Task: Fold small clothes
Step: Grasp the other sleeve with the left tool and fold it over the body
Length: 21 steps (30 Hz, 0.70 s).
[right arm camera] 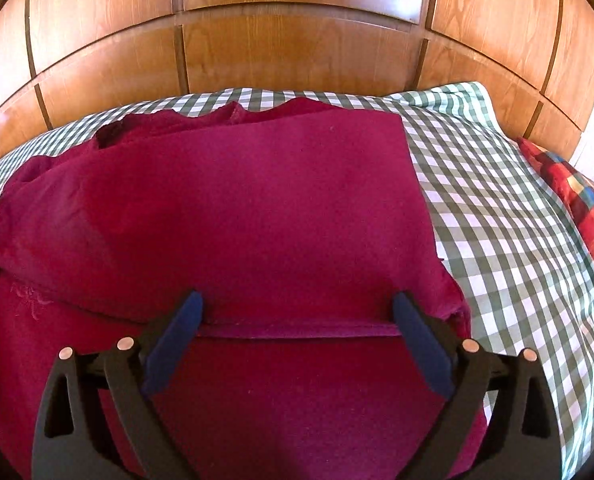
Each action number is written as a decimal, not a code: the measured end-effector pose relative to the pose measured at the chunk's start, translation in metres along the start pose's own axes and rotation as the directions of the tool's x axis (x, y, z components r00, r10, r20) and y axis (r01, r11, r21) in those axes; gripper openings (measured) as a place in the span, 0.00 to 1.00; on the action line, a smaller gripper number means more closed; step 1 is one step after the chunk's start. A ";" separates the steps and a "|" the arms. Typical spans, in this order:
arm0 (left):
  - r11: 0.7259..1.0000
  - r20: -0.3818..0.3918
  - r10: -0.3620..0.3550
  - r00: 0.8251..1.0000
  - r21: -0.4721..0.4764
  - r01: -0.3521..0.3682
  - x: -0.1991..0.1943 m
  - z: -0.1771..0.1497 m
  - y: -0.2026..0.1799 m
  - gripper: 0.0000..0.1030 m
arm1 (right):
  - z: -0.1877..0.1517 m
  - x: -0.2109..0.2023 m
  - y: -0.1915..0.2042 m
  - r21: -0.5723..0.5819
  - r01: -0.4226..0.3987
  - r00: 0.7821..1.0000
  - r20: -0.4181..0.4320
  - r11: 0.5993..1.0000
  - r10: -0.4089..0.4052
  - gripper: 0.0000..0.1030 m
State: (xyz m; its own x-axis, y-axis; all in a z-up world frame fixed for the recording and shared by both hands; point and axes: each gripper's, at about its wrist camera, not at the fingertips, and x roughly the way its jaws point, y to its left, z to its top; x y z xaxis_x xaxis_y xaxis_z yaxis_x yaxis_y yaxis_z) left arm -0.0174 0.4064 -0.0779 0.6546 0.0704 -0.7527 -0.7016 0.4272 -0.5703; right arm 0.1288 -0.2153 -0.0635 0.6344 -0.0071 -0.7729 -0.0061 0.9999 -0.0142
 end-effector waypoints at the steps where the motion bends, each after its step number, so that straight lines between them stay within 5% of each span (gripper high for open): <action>1: 1.000 0.005 0.001 1.000 -0.018 -0.001 0.005 0.005 -0.001 0.57 | 0.000 0.000 0.000 0.001 -0.001 1.000 0.000 1.000 0.001 0.94; 4: 1.000 0.027 0.017 1.000 -0.023 -0.016 0.014 0.014 -0.008 0.53 | 0.000 0.000 0.000 0.001 -0.001 1.000 0.000 1.000 0.001 0.94; 6: 0.998 0.031 0.052 0.998 0.023 -0.053 0.021 0.021 -0.015 0.35 | 0.000 0.000 0.000 0.001 -0.001 1.000 0.000 1.000 0.001 0.94; 8: 0.994 0.017 0.096 0.995 0.055 -0.097 0.032 0.027 -0.020 0.06 | 0.000 0.000 0.000 0.001 -0.001 1.000 0.000 1.000 0.001 0.94; 11: 0.993 0.039 0.087 0.995 0.081 -0.089 0.028 0.031 -0.034 0.06 | 0.000 0.000 0.000 0.000 0.000 1.000 0.000 1.000 0.000 0.94; 16: 0.967 0.069 -0.168 0.983 0.204 0.151 -0.019 0.013 -0.117 0.06 | 0.000 0.000 -0.002 0.005 -0.006 1.000 0.001 1.000 0.006 0.94; 19: 0.894 0.035 -0.337 0.941 0.326 0.308 -0.054 -0.021 -0.182 0.06 | 0.000 0.001 -0.002 0.008 -0.011 1.000 -0.001 1.000 0.011 0.94; 21: 0.824 -0.031 -0.442 0.896 0.382 0.419 -0.072 -0.050 -0.221 0.06 | 0.000 0.000 -0.002 0.009 -0.012 1.000 0.000 1.000 0.012 0.94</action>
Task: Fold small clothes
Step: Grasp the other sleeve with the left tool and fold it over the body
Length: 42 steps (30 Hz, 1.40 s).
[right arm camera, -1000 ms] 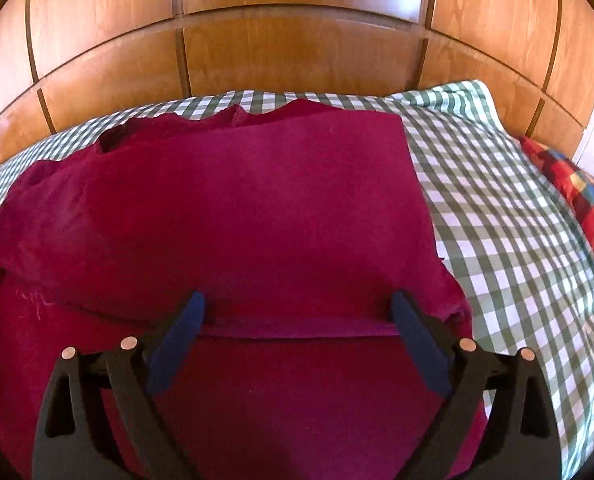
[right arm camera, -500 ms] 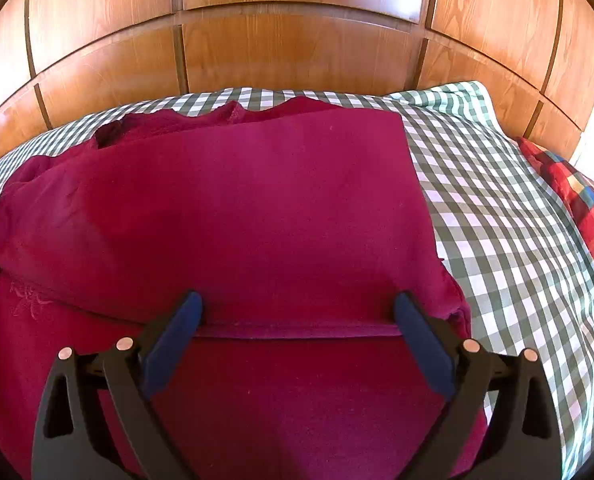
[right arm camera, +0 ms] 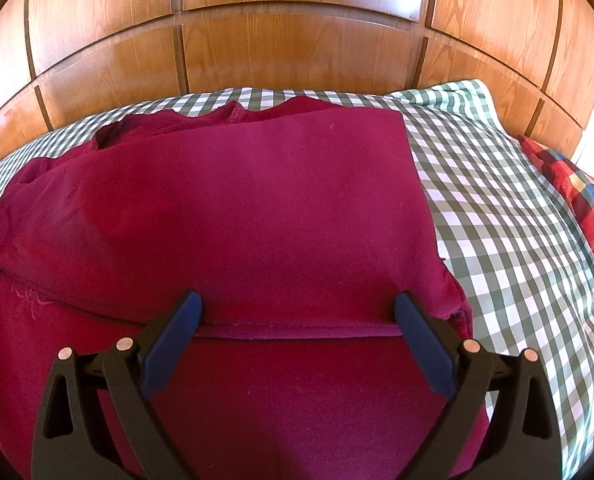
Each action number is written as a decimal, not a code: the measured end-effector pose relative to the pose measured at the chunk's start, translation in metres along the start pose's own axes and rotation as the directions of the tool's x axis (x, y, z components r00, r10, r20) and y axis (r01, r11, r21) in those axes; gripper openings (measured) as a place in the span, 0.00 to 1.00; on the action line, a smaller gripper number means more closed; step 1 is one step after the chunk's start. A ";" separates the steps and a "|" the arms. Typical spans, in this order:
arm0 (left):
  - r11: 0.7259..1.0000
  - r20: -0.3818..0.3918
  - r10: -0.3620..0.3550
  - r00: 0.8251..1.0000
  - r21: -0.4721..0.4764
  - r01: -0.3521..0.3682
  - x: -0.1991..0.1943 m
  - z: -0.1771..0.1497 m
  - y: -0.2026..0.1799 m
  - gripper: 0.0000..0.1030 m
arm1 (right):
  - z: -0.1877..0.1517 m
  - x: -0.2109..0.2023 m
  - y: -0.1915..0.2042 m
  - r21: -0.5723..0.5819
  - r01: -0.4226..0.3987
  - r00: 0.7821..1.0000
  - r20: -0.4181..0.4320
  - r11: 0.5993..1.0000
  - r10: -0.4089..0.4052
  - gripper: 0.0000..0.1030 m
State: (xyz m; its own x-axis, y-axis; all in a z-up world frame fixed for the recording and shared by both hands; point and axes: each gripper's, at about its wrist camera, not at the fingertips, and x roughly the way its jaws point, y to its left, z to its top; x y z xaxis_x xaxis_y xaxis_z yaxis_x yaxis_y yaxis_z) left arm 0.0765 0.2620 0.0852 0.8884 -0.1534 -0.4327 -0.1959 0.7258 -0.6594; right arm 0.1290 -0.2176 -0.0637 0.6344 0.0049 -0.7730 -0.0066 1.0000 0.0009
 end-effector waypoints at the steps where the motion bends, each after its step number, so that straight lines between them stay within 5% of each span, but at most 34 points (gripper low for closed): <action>1: 0.996 -0.023 -0.075 0.997 0.052 0.076 0.002 -0.013 -0.033 0.06 | 0.000 0.000 0.000 0.001 -0.001 1.000 0.001 1.000 0.001 0.94; 3: 0.975 -0.091 -0.180 0.979 0.119 0.190 0.010 -0.040 -0.079 0.06 | 0.000 0.000 -0.001 0.006 -0.007 1.000 0.001 1.000 0.007 0.94; 5: 0.925 -0.247 -0.267 0.931 0.205 0.320 0.032 -0.084 -0.127 0.06 | -0.001 -0.001 -0.002 0.012 -0.011 1.000 0.005 1.000 0.011 0.94; 10: 0.848 -0.483 -0.058 0.874 0.439 0.298 0.105 -0.214 -0.176 0.06 | 0.000 0.001 -0.004 0.032 -0.033 0.999 0.000 0.999 0.033 0.94; 12: 0.811 -0.490 0.035 0.871 0.523 0.262 0.122 -0.242 -0.173 0.06 | 0.001 0.002 -0.006 0.038 -0.044 0.999 -0.007 0.998 0.044 0.94; 14: 0.809 -0.539 0.080 0.839 0.527 0.261 0.137 -0.258 -0.160 0.08 | 0.001 0.003 -0.007 0.048 -0.057 0.998 -0.010 0.997 0.058 0.94; 15: 0.811 -0.542 0.085 0.836 0.526 0.259 0.138 -0.260 -0.154 0.12 | 0.002 0.003 -0.009 0.053 -0.065 0.998 -0.012 0.996 0.066 0.94; 17: 0.816 -0.526 0.076 0.847 0.521 0.251 0.135 -0.258 -0.145 0.40 | 0.004 0.001 -0.012 0.066 -0.085 0.996 -0.017 0.994 0.086 0.94; 19: 0.829 -0.518 0.062 0.853 0.503 0.245 0.123 -0.258 -0.139 0.54 | 0.009 -0.008 -0.018 0.087 -0.113 0.994 -0.006 0.990 0.113 0.90; 24: 0.854 -0.488 0.031 0.872 0.467 0.231 0.096 -0.250 -0.120 0.54 | 0.015 -0.044 -0.035 0.163 -0.222 0.975 0.067 0.961 0.214 0.74; 28: 0.871 -0.462 0.036 0.886 0.449 0.199 0.079 -0.244 -0.099 0.54 | 0.015 -0.047 -0.026 0.213 -0.420 0.905 0.031 0.882 0.423 0.72; 33: 0.882 -0.433 0.070 0.899 0.447 0.147 0.070 -0.241 -0.082 0.54 | 0.016 -0.028 0.016 0.101 -0.391 0.913 -0.081 0.915 0.399 0.58; 37: 0.900 -0.430 0.078 0.899 0.418 0.122 0.074 -0.237 -0.071 0.54 | 0.016 -0.020 0.034 0.045 -0.347 0.929 -0.120 0.937 0.350 0.07; 42: 0.918 -0.430 0.074 0.900 0.382 0.108 0.081 -0.229 -0.063 0.54 | 0.050 -0.066 0.039 -0.046 -0.346 0.938 -0.002 0.937 0.347 0.05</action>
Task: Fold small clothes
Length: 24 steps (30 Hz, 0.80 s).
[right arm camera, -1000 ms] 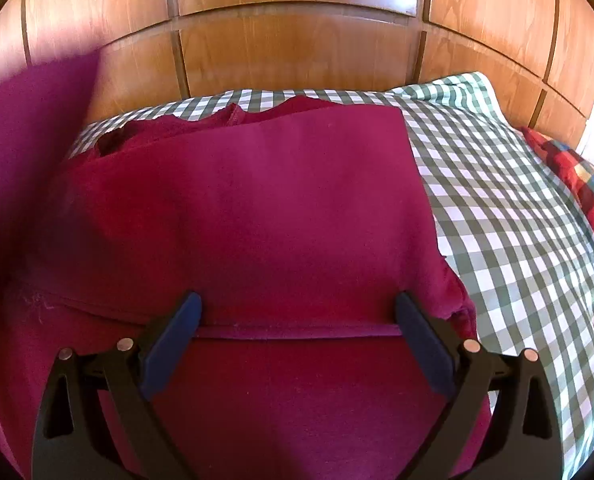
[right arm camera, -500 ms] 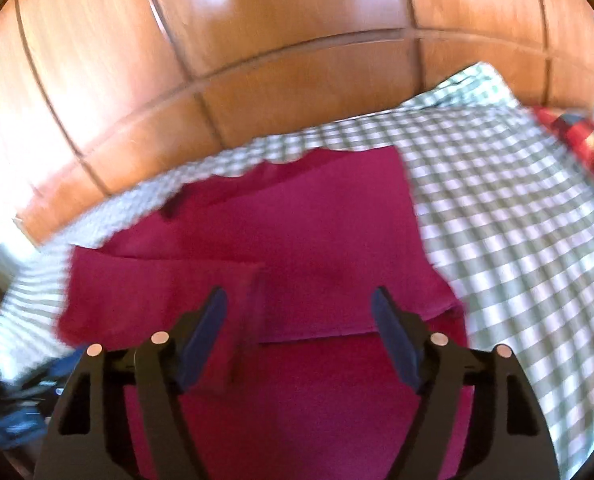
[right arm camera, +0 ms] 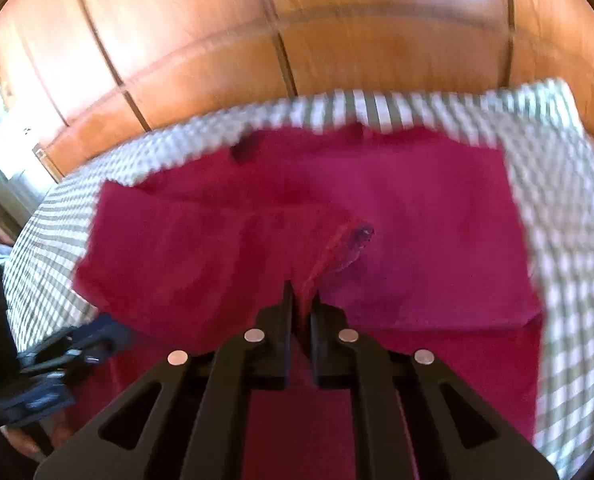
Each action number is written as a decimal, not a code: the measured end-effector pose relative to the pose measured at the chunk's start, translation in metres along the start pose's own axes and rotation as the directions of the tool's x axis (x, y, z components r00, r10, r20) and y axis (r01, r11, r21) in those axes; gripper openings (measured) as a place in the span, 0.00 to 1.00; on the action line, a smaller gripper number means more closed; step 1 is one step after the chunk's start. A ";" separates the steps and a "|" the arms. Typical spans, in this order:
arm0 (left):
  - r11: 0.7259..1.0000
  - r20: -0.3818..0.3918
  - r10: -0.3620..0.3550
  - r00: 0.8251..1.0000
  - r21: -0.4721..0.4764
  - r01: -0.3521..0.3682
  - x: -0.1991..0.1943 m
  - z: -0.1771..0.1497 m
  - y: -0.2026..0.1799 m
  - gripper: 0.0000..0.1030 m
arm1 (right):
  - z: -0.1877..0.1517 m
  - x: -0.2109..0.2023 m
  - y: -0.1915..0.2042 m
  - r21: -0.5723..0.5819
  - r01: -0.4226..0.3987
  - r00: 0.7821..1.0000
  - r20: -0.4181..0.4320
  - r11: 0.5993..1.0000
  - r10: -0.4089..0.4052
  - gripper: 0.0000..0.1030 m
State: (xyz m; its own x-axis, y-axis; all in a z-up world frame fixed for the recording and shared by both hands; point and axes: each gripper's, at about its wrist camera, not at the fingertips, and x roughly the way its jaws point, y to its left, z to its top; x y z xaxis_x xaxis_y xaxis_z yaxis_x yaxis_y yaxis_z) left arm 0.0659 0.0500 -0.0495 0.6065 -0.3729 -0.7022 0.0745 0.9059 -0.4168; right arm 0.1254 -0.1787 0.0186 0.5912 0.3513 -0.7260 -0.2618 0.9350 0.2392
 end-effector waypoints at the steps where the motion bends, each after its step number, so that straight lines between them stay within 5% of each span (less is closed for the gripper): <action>1: 1.000 0.006 -0.001 1.000 -0.011 0.001 -0.001 0.002 0.002 0.54 | 0.008 -0.010 0.002 -0.011 0.002 1.000 0.031 1.000 -0.002 0.05; 7: 0.995 0.024 0.078 0.997 -0.058 -0.076 0.004 0.015 0.019 0.51 | 0.056 -0.062 -0.012 -0.022 0.112 0.970 0.218 0.993 -0.105 0.05; 10: 0.988 0.017 0.109 0.994 -0.111 -0.106 0.002 0.016 0.035 0.36 | 0.052 -0.048 -0.048 0.056 0.178 0.969 0.165 0.982 -0.185 0.05; 12: 0.979 0.017 0.149 0.989 -0.142 -0.145 0.000 0.015 0.045 0.36 | 0.039 -0.027 -0.077 0.126 0.193 0.976 0.079 0.973 -0.204 0.05; 16: 0.977 0.005 0.113 0.994 -0.183 -0.111 -0.006 0.011 0.063 0.33 | -0.006 0.021 -0.121 0.266 0.195 0.980 -0.090 0.944 -0.177 0.05; 21: 0.978 -0.011 0.163 0.987 -0.133 -0.163 -0.013 0.010 0.052 0.31 | -0.023 0.026 -0.133 0.307 0.165 0.986 -0.085 0.937 -0.146 0.08; 24: 0.983 0.014 0.153 0.988 -0.103 -0.151 -0.028 0.007 0.043 0.31 | -0.014 0.011 -0.133 0.311 0.137 0.990 -0.060 0.940 -0.124 0.27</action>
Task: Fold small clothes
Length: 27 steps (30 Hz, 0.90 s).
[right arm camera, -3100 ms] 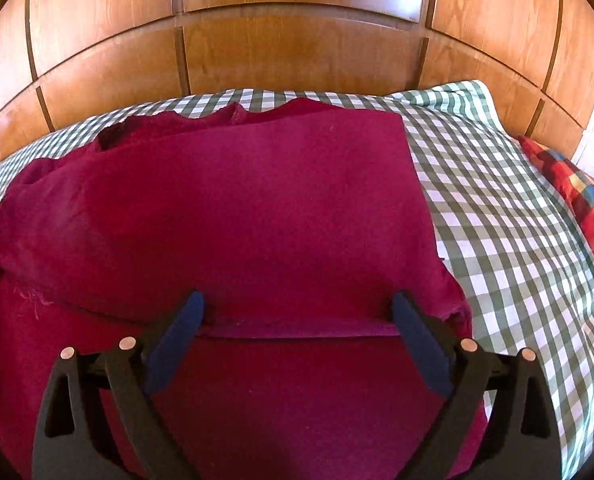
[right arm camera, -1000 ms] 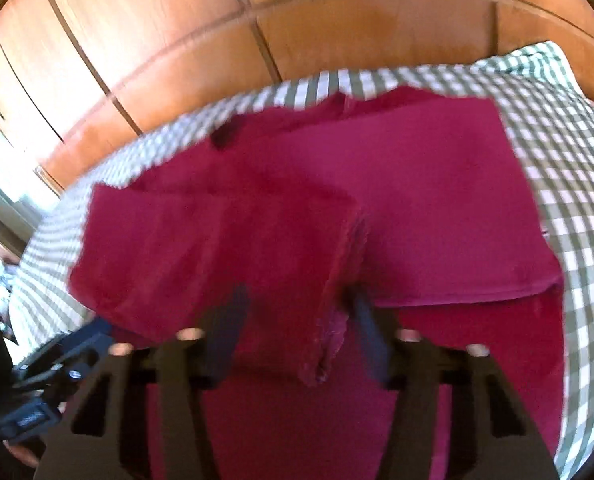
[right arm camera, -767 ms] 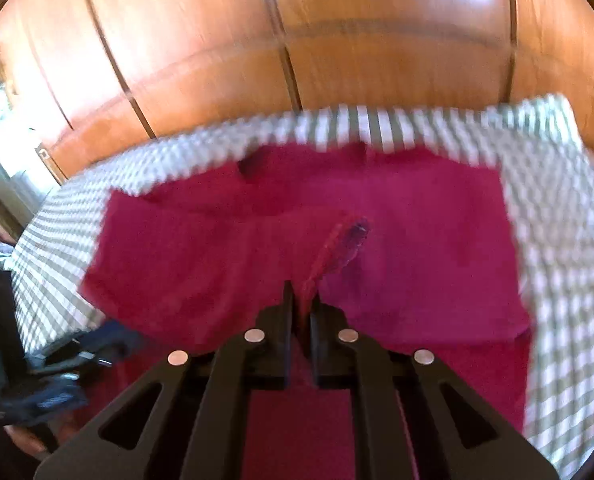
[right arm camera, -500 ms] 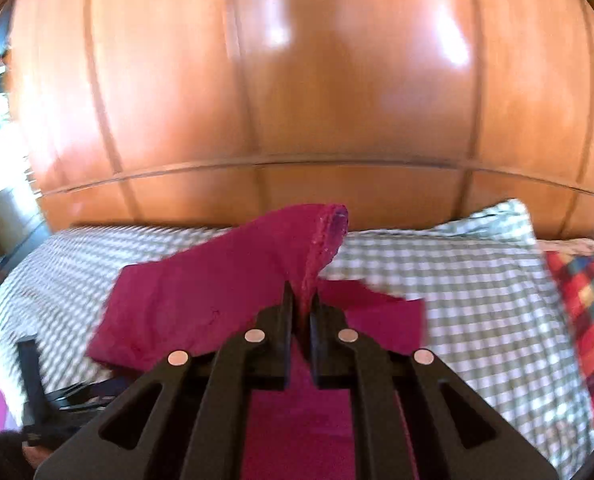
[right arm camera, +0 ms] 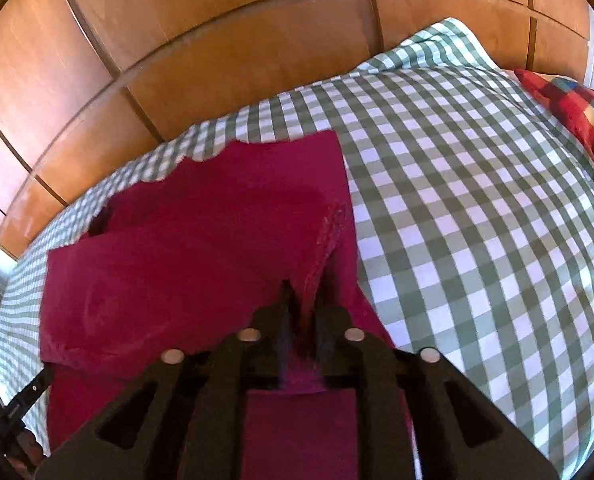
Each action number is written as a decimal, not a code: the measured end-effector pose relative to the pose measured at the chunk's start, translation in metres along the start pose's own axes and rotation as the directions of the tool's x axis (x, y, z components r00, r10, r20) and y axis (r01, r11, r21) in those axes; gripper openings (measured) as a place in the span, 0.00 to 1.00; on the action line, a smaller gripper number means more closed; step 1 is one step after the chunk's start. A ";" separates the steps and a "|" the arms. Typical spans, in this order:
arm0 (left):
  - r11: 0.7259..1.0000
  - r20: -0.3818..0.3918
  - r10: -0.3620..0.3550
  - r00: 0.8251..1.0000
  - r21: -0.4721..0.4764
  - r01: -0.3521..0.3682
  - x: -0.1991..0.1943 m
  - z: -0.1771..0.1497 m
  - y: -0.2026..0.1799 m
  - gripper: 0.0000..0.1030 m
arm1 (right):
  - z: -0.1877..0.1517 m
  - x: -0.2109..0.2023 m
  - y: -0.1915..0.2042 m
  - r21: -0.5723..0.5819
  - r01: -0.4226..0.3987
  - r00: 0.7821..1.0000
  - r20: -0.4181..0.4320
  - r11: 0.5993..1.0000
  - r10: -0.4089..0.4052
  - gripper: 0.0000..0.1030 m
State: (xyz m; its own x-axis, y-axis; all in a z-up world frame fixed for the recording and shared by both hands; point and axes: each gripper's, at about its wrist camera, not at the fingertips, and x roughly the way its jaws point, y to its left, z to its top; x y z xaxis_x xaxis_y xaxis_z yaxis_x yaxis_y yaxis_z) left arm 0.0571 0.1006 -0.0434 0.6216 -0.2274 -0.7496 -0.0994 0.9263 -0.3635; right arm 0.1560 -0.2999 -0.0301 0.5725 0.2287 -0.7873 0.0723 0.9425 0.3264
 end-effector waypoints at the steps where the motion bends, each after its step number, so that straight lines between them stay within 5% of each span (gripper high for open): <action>1: 1.000 0.020 -0.018 1.000 0.016 0.018 -0.009 0.001 -0.004 0.31 | 0.003 -0.009 -0.002 -0.002 0.008 1.000 0.024 1.000 -0.008 0.35; 8: 0.994 0.113 -0.044 0.993 0.100 0.033 -0.031 0.013 -0.030 0.31 | -0.006 -0.031 -0.010 0.035 -0.098 0.995 0.005 0.995 0.098 0.40; 11: 0.992 0.104 -0.021 0.994 0.124 0.008 -0.015 0.021 -0.045 0.31 | -0.019 -0.013 -0.002 0.022 -0.068 0.996 -0.051 0.997 0.069 0.39; 12: 0.991 0.095 -0.004 0.996 0.131 -0.008 -0.007 0.023 -0.047 0.32 | -0.020 -0.007 0.001 0.005 -0.041 0.997 -0.068 0.999 0.041 0.36; 14: 0.990 0.061 0.043 0.997 0.134 -0.051 0.009 0.025 -0.047 0.33 | -0.020 -0.006 0.002 -0.018 0.012 0.999 -0.052 1.000 -0.013 0.05; 19: 0.987 -0.023 0.091 0.996 0.132 -0.087 0.027 0.013 -0.037 0.33 | -0.012 -0.015 -0.021 0.002 0.121 0.991 -0.051 0.993 -0.120 0.03; 24: 0.993 0.023 0.028 0.999 0.113 -0.030 0.002 0.014 -0.038 0.33 | -0.011 -0.039 -0.024 -0.010 0.036 0.998 0.045 0.999 -0.035 0.08; 27: 0.989 0.084 0.029 0.996 0.145 -0.041 -0.008 0.029 -0.051 0.33 | -0.004 -0.038 -0.001 -0.077 -0.027 0.997 0.076 0.997 0.033 0.44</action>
State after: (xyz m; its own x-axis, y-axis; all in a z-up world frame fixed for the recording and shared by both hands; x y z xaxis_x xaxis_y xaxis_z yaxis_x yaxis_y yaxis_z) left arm 0.0797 0.0637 -0.0032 0.6819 -0.1748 -0.7103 -0.0106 0.9686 -0.2485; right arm 0.1305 -0.3086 -0.0025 0.6349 0.2405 -0.7342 -0.0060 0.9518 0.3066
